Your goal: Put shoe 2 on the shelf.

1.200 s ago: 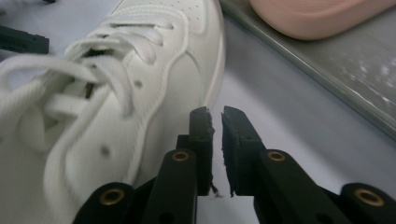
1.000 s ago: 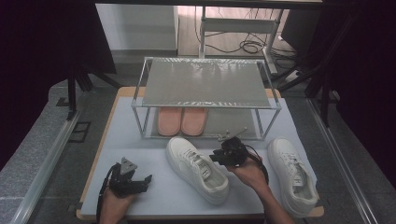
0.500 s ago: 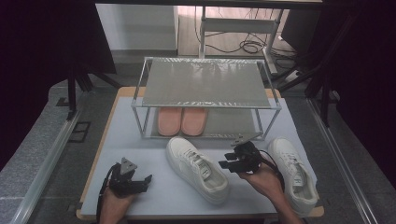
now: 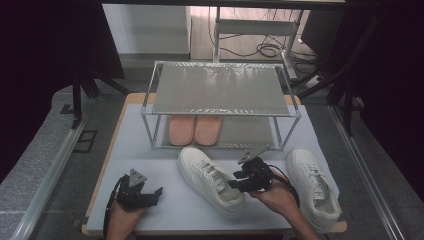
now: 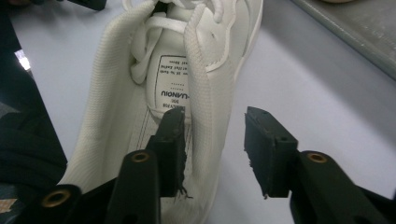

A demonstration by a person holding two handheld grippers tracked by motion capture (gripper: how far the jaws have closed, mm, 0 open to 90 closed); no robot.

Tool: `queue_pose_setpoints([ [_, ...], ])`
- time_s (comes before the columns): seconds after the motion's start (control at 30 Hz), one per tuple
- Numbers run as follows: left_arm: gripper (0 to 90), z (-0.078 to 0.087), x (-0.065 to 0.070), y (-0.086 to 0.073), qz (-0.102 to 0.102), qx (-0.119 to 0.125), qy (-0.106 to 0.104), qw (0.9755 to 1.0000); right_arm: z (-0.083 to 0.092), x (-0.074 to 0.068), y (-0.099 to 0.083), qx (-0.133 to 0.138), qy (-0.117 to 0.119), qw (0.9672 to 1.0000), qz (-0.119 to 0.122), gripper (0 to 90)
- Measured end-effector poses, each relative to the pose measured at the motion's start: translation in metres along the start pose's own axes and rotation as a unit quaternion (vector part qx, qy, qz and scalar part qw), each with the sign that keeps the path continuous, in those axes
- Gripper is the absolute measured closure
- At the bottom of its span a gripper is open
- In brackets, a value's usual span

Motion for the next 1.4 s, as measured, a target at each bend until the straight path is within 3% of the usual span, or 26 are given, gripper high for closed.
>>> queue_pose_setpoints([
  [0.17, 14.3, 0.0, 0.0, 0.0, -0.001, -0.002, -0.001, 1.0, -0.01, -0.003, -0.001, -0.013, 0.004, 0.9999, 0.007, 68.7],
  [0.37, 14.3, 0.0, 0.0, 0.0, -0.001, -0.002, 0.0, 1.0, -0.01, -0.004, 0.0, -0.025, 0.004, 0.9996, 0.01, 78.0],
  [0.43, 14.3, 0.0, 0.0, 0.0, -0.001, -0.002, 0.0, 1.0, -0.009, -0.003, 0.0, -0.028, 0.012, 0.9995, 0.0, 80.3],
  [0.6, 14.2, 0.0, 0.0, 0.0, 0.001, -0.002, -0.001, 1.0, -0.009, 0.0, 0.0, -0.028, 0.049, 0.997, -0.052, 81.8],
  [0.93, 14.2, 0.0, 0.0, 0.0, 0.001, -0.002, -0.001, 1.0, -0.003, 0.003, 0.003, -0.011, 0.119, 0.9833, -0.137, 82.6],
  [1.07, 14.2, 0.0, 0.0, 0.0, 0.001, -0.002, -0.001, 1.0, 0.002, 0.002, 0.004, -0.007, 0.145, 0.9767, -0.158, 82.4],
  [1.4, 14.2, 0.0, 0.0, 0.0, 0.001, -0.002, -0.001, 1.0, 0.013, 0.0, 0.008, 0.006, 0.187, 0.9652, -0.183, 82.5],
])
Point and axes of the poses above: each handheld gripper's, and its own axes: z roughly backward along the jaws, y roughly out of its top, x roughly to its right, the point moved 10 cm from there along -z, roughly forward along the jaws, and after that the axes turned 13 degrees about -y, right-handed, at the moved point
